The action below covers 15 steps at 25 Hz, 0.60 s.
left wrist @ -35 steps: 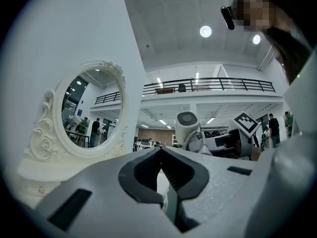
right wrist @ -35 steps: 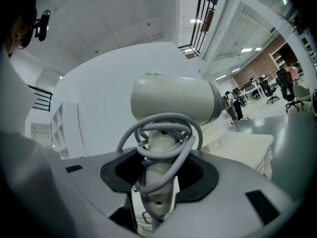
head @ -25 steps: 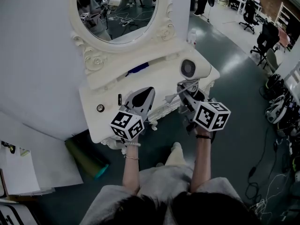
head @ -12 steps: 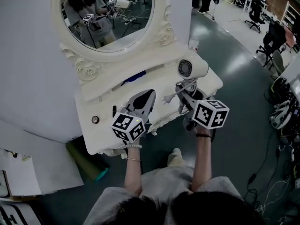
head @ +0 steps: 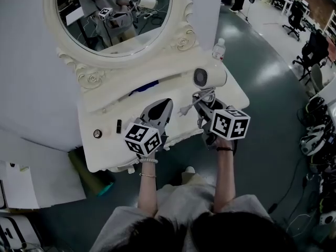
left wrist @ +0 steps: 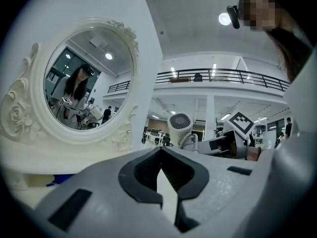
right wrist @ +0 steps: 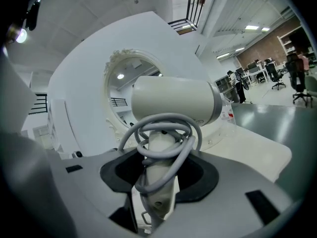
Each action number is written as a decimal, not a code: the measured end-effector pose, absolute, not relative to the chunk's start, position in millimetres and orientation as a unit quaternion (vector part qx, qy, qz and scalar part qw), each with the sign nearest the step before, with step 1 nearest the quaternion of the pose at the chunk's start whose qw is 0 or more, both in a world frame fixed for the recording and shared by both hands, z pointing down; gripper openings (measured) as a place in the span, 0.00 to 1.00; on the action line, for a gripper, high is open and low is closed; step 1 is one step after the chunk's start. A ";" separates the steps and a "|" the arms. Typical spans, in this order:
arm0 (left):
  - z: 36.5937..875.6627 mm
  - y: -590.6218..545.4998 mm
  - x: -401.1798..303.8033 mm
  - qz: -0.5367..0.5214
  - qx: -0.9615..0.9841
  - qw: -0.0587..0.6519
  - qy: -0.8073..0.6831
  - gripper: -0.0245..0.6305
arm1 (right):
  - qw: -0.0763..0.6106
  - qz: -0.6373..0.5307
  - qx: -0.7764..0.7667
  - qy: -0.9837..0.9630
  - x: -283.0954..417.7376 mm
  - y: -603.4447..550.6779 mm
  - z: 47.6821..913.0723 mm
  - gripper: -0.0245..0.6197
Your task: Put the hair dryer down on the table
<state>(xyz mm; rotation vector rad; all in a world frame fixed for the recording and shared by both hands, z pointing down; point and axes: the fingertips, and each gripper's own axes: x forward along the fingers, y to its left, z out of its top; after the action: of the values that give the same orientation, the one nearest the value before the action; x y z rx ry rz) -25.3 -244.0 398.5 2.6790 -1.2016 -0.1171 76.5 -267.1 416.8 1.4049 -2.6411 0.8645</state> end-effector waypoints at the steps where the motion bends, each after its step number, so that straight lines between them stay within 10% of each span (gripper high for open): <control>1: 401.3 -247.2 -23.0 -0.038 0.906 0.104 -0.409 0.04 | 0.020 0.280 0.449 -0.848 78.3 -271.0 421.3 0.33; 15: 456.6 -299.5 -19.9 -0.007 0.896 0.169 -0.412 0.04 | 0.097 0.327 0.439 -0.831 72.8 -320.1 491.0 0.33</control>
<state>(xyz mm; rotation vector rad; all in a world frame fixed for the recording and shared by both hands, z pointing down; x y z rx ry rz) -19.9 -299.5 456.6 2.5461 -1.1700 -0.0208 72.8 -320.1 491.0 1.2985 -2.4609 0.9695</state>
